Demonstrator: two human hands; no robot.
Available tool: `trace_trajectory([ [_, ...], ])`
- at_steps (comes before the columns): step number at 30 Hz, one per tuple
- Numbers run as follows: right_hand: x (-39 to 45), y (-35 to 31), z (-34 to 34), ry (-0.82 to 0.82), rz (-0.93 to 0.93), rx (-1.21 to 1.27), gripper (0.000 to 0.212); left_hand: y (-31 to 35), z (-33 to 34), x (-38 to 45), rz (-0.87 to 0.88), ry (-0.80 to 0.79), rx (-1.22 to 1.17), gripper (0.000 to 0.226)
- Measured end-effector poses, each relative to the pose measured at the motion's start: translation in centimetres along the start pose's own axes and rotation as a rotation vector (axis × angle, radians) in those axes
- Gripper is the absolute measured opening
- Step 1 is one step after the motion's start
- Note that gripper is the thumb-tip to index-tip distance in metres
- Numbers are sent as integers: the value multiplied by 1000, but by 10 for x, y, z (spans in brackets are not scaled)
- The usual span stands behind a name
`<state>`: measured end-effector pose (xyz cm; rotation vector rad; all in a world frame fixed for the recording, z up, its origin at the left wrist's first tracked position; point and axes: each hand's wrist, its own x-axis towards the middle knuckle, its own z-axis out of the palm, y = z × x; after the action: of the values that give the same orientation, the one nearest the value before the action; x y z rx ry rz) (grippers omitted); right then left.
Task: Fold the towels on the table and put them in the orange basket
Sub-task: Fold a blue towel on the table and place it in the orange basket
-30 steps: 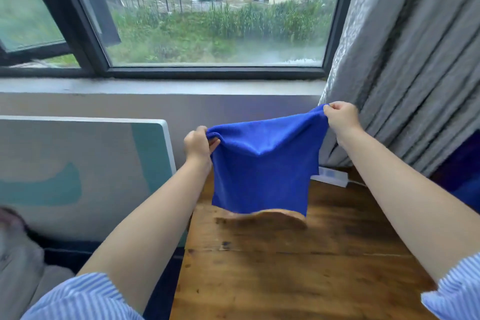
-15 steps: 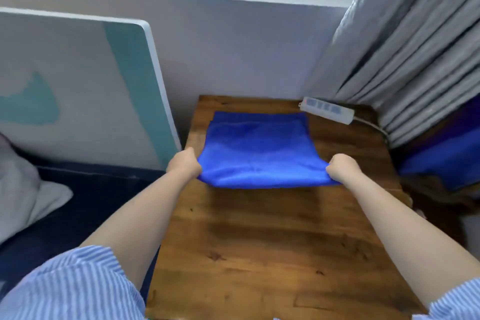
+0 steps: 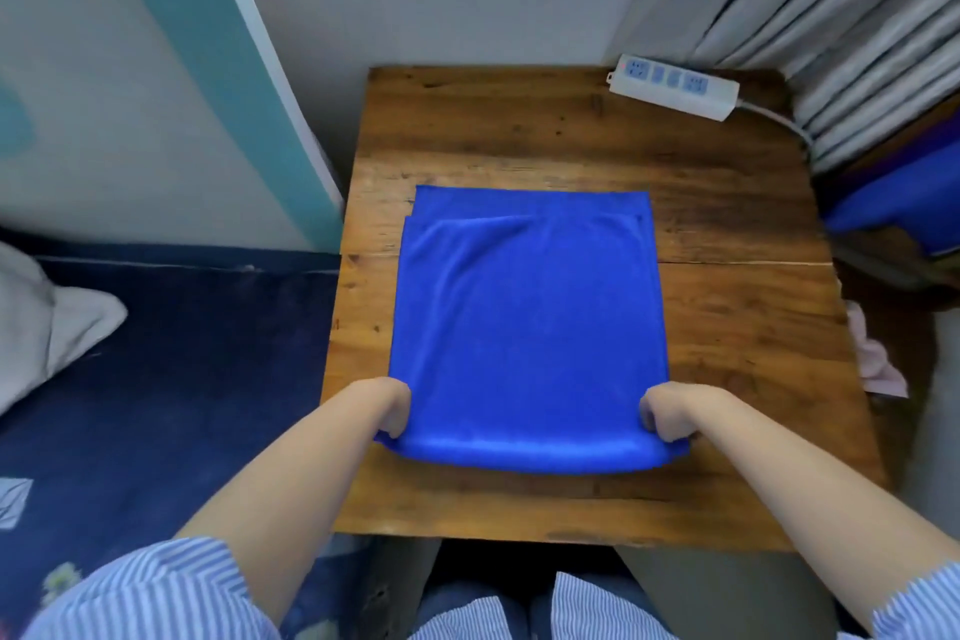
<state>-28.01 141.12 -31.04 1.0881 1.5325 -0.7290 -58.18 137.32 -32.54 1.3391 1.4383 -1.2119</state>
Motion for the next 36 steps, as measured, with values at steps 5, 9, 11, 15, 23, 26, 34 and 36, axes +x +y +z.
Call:
trace_trajectory([
  [5,1,7,-19,-151,70,160,19,7,-11,-13,55,-87,100,38],
  [9,9,16,-61,200,6,80,22,4,-62,-7,79,341,21,32],
  [11,18,21,-83,369,-14,138,25,4,-88,-3,54,463,0,27],
  [15,33,26,-116,642,-50,177,27,12,-117,9,-12,551,-51,26],
  [23,69,54,-154,703,-37,270,40,13,-161,42,-86,715,-164,24],
  [26,77,61,-157,684,-44,266,36,10,-168,52,-85,742,-73,26],
  [34,65,84,-162,564,-247,522,25,-1,-167,52,1,645,-136,19],
  [36,57,92,-162,558,-295,600,22,-4,-167,40,151,643,-420,13],
])
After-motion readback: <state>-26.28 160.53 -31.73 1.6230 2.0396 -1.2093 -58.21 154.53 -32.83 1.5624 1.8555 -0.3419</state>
